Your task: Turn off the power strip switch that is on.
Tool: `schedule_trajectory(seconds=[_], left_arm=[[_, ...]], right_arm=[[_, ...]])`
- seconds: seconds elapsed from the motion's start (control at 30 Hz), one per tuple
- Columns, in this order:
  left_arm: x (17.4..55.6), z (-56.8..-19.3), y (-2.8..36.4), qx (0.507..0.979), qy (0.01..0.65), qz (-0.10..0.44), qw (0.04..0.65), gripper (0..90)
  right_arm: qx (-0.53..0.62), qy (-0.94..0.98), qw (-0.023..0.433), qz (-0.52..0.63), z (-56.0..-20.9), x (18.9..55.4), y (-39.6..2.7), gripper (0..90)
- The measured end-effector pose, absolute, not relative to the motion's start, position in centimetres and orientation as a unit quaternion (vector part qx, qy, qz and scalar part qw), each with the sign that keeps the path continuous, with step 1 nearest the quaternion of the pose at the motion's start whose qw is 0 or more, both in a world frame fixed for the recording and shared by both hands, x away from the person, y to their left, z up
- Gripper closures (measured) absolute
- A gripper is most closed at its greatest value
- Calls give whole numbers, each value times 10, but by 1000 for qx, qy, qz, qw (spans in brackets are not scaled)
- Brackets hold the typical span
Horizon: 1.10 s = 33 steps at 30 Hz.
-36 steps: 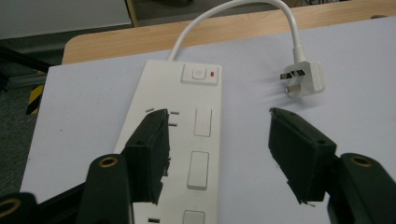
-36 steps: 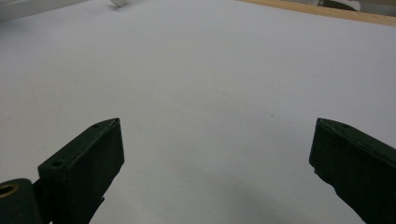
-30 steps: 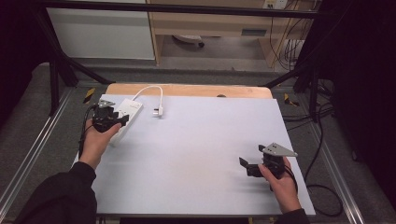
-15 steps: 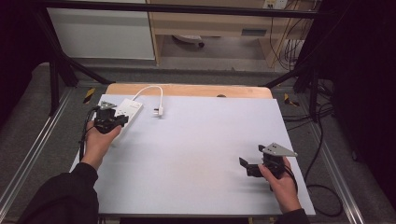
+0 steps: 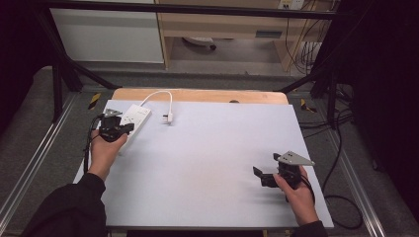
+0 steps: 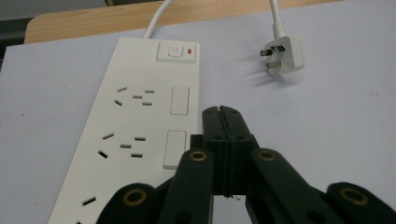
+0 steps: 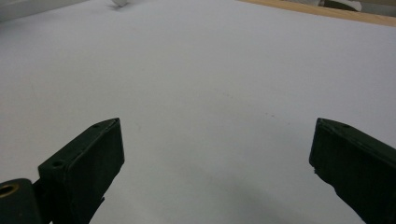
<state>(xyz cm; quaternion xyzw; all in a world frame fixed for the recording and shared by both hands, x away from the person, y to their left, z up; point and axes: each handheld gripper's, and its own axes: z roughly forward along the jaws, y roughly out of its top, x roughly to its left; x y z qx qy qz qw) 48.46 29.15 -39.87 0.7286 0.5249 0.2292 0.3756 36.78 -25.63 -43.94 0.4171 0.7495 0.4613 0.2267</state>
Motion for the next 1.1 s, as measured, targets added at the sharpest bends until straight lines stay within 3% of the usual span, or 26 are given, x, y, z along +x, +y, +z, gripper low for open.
schedule_trajectory(seconds=[1.1], left_arm=[[483,-408,299,729,531,227,368,899]], right_arm=[[417,750,225,461,-439,368,-256,36]])
